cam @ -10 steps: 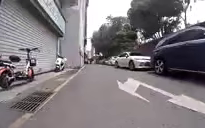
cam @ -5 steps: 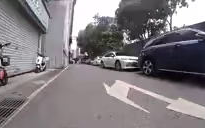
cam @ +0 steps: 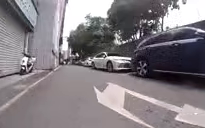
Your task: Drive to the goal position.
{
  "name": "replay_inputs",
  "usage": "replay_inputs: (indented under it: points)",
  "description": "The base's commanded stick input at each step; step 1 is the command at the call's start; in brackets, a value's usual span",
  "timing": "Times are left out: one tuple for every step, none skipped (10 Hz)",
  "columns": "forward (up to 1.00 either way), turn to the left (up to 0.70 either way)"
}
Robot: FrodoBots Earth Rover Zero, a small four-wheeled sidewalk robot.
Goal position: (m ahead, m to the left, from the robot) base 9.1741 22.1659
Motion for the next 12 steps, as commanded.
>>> replay_inputs:
  points:
    - [0.7,0.0]
    - [0.7,0.0]
    - [0.7,0.0]
    - [0.7,0.0]
    - [0.7,0.0]
    - [0.7,0.0]
    - [0.7,0.0]
    - [0.7,0.0]
    - [0.7,0.0]
    - [0.7,0.0]
    - [0.7,0.0]
    - [0.7,0.0]
